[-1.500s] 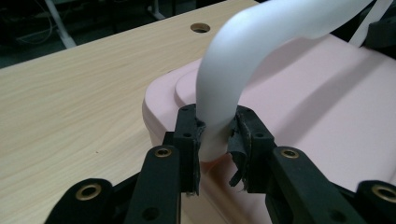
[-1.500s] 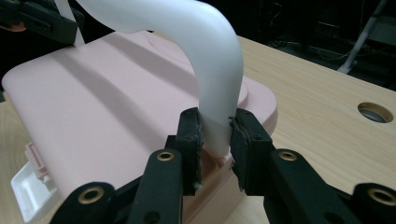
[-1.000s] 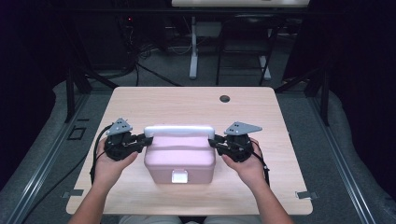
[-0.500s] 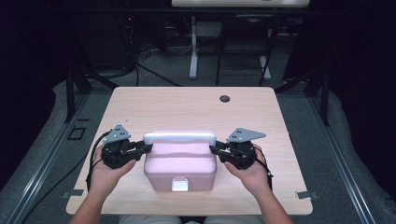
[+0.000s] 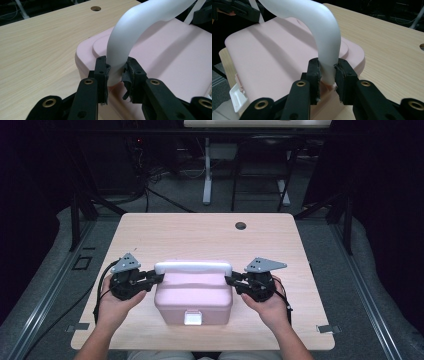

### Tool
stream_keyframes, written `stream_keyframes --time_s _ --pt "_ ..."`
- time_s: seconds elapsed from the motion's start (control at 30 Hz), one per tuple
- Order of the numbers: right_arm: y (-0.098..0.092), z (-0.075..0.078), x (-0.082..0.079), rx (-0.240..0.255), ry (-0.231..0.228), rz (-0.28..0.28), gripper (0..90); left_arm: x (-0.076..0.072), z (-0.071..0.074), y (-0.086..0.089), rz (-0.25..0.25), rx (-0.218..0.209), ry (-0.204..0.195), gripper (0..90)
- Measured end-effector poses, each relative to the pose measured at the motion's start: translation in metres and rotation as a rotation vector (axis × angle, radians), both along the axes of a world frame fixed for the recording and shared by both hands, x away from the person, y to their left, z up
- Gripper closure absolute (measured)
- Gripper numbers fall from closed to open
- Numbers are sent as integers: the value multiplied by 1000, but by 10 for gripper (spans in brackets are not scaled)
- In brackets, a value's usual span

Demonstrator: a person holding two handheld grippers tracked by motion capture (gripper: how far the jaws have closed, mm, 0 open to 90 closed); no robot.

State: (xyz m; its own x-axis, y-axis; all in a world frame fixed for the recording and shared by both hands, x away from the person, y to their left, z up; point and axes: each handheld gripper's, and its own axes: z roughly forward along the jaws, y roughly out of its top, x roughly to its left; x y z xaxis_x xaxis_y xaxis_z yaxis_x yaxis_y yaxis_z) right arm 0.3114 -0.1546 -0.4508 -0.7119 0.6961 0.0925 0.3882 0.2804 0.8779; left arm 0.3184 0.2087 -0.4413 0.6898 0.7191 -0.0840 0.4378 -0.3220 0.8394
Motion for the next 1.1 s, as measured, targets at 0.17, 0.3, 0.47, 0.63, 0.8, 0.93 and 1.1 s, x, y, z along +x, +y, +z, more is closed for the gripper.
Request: stream_keyframes --time_s 0.17,0.3,0.47,0.63,0.8,0.93,1.1 --pt "-1 1 0 17 -1 -2 739 1 0 1 6 -19 -5 733" --pt "-2 1 1 35 -1 -8 739 2 0 1 6 -20 -8 727" --pt "-3 1 2 57 3 -5 741 1 0 1 0 -33 -8 671" --pt "-4 2 2 61 3 -3 742 -1 2 3 -2 -34 -16 643" --pt "-4 2 2 59 5 -1 743 -3 6 7 1 -42 -26 628" --pt "-4 3 3 63 7 0 744 -5 8 9 1 -60 -25 609" --pt "-6 6 4 84 10 -1 745 -8 12 10 -7 -55 -27 590"
